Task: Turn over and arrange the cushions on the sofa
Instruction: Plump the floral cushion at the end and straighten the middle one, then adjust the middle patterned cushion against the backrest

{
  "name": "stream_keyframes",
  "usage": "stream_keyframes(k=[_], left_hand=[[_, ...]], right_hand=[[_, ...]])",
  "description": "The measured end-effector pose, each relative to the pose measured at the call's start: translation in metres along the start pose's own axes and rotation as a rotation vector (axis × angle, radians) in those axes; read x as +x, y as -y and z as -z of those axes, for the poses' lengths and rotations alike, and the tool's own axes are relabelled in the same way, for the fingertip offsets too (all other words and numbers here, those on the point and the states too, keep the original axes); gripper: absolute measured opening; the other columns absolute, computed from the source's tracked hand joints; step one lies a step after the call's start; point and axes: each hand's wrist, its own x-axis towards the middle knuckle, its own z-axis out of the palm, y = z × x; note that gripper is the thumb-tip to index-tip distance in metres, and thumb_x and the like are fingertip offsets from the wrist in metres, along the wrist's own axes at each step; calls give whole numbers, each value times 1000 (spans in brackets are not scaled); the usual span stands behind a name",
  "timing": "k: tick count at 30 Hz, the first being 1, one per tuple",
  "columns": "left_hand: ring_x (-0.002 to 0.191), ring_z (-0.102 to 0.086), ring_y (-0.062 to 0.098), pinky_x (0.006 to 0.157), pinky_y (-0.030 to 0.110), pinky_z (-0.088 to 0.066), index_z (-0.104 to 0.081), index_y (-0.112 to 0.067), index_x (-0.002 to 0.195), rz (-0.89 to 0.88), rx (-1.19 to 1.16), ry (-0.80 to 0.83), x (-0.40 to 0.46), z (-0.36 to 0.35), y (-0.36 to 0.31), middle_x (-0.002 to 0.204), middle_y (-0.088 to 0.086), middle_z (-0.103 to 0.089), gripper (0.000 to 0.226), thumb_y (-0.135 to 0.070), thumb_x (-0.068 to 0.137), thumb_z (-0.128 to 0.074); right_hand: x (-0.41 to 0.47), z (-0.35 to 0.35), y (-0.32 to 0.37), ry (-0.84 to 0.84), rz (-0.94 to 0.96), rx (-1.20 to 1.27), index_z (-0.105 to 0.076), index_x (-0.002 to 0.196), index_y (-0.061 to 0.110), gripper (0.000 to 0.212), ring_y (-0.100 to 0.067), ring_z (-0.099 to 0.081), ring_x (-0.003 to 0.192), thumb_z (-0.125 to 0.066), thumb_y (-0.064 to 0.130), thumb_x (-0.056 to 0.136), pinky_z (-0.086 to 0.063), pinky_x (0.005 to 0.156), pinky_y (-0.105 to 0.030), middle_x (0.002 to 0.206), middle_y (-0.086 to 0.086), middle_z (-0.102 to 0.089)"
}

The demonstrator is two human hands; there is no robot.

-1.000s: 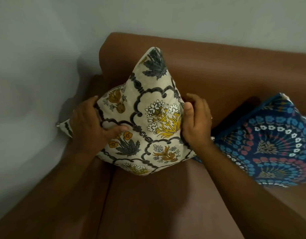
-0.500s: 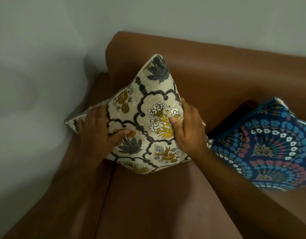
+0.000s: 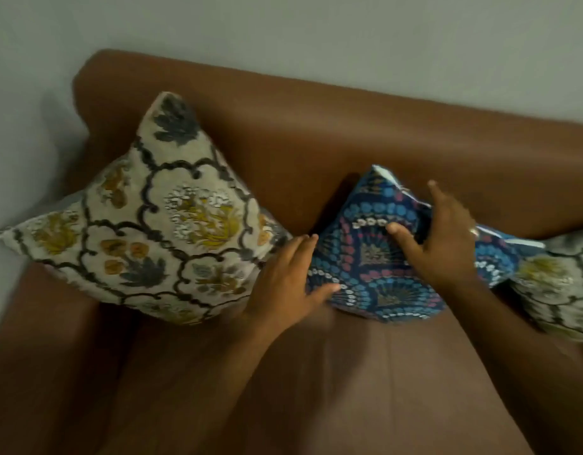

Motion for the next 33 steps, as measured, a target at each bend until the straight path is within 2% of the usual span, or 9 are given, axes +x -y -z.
stream_keyframes(k=[2,4,8,12,17,20,24,29,33], left_hand=[[151,-29,27,120,39,-31,-23,-12,161,81,10,144,30,-22,-20,166,9,-27,104,-65,84,-68],[153,-27,24,120,36,-27,-18,-14,162,98,40,183,49,-39,-36,168,7,-24,112,-64,79,-74],[149,-33,26,121,42,-28,-20,-18,161,204,89,225,63,-66,-62,164,6,-32,131,-76,60,-80],[127,-56,26,103,53,-48,-44,-27,139,321,155,176,81,-94,-74,137,0,-57,137,-102,26,-65],[114,-63,37,90,48,-53,-53,-9,123,369,206,79,97,-91,-96,121,13,-66,128,-85,25,-82],[104,-66,36,84,52,-57,-55,-10,116,321,250,-2,106,-67,-91,111,11,-68,130,-100,23,-64],[103,-63,34,83,53,-54,-52,-12,110,315,320,6,111,-59,-91,107,8,-64,123,-97,22,-64],[113,-57,36,90,55,-50,-50,-10,122,300,346,16,92,-71,-83,117,11,-58,140,-109,23,-47],[132,-49,36,105,62,-42,-38,-14,148,189,420,-53,83,-71,-93,145,14,-51,139,-101,41,-57]], right_hand=[[-2,-10,-38,56,-17,-54,-55,127,8,89,-42,-56,106,-31,84,88,-41,93,-50,112,-20,-62],[-4,-20,-64,27,-42,-73,-57,107,5,87,-43,-55,90,-24,83,90,-39,78,-47,95,-20,-59],[-2,-14,-130,-105,-159,110,-42,82,8,64,-41,-52,72,-32,70,96,-31,63,-43,76,-21,-51],[4,-1,-182,-233,-290,462,-32,78,13,66,-20,-35,62,-20,75,96,-23,60,-37,66,4,-32],[12,3,-177,-318,-323,626,-37,79,14,62,-18,-39,61,-21,71,97,-26,56,-35,66,6,-40],[24,0,-171,-325,-347,702,-40,80,12,65,-24,-44,63,-19,72,97,-32,56,-39,67,2,-43],[31,-14,-171,-337,-341,721,-36,79,14,64,-23,-43,65,-17,73,96,-34,59,-42,69,2,-41],[23,-17,-179,-316,-299,605,-51,90,9,70,-29,-53,81,-21,71,98,-45,72,-54,86,-6,-54],[11,-3,-180,-290,-270,556,-60,120,12,77,-24,-55,104,-19,73,96,-43,90,-41,112,-7,-62]])
